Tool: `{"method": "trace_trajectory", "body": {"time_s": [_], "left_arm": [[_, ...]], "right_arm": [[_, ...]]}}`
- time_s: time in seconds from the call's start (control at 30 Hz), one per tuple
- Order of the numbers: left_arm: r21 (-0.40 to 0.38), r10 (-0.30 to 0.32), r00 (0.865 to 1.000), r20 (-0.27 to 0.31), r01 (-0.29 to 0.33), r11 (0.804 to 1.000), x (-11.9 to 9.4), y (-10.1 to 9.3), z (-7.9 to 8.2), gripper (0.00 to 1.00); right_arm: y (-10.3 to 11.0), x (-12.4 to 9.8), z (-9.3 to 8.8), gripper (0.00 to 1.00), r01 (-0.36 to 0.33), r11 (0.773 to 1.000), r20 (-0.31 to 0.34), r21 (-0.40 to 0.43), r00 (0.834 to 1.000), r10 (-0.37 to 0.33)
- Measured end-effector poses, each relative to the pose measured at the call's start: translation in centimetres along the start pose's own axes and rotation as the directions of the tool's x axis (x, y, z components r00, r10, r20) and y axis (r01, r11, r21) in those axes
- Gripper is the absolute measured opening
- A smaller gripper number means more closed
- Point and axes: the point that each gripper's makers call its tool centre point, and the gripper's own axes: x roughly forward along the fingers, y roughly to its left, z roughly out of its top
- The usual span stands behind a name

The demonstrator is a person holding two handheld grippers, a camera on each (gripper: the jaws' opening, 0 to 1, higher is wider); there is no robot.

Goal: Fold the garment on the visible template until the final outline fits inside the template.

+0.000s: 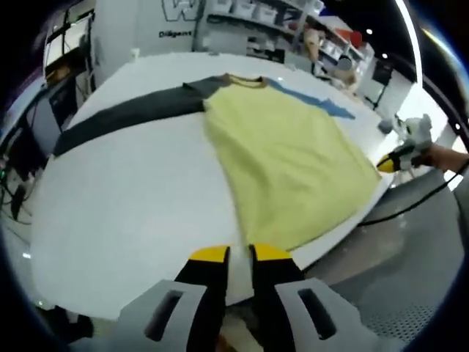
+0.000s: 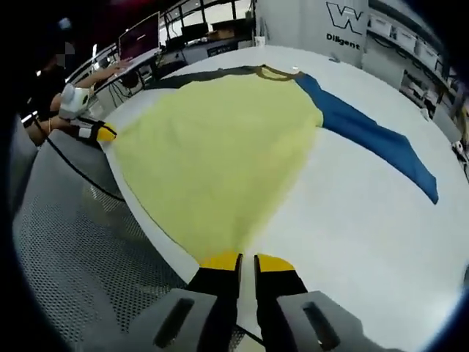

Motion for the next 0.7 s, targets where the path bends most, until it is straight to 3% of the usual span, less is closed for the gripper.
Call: {"method": "trace_trajectory", "body": {"time_s": [0.07,0.13,0.33,0.47,0.5,0.63,0.7], "left_arm": [[0.01,0.026,1.0,-0.014,-0.026,1.0,-0.4,0.4,0.0,0.01],[0.007,0.042,0.999,-0.011,-0.042,0.999,-0.6,1.2,-0.1,0.03],[-0.031,0.1,0.993,0.066,-0.098,0.995,-1.5,3.4,1.8,0.1],[-0.057,0.146,0.981,0.131,-0.139,0.989,-1.9,4.7,3.9,0.18],[-0.058,0.15,0.978,0.144,-0.143,0.988,-1.9,4.9,4.3,0.2],[-0.064,0.173,0.967,0.185,-0.163,0.984,-1.7,6.7,5.8,0.29],[-0.066,0.178,0.965,0.191,-0.168,0.984,-1.5,7.4,6.2,0.32]], "right_arm": [[-0.1,-0.1,0.0,0.03,0.005,1.0,0.003,0.01,1.0,-0.005],[0.0,-0.2,0.1,0.04,0.011,1.0,0.004,0.009,1.0,-0.011],[0.4,-1.1,1.1,0.11,0.049,0.999,0.028,0.003,0.998,-0.049],[-0.7,-0.8,1.9,0.13,0.075,0.997,0.116,0.018,0.99,-0.076],[-0.1,-1.8,3.1,0.15,0.083,0.996,0.147,0.017,0.986,-0.085],[-0.4,-2.3,4.0,0.29,0.113,0.993,0.199,0.024,0.973,-0.116],[-0.6,-2.3,3.9,0.3,0.114,0.993,0.206,0.038,0.971,-0.119]]}}
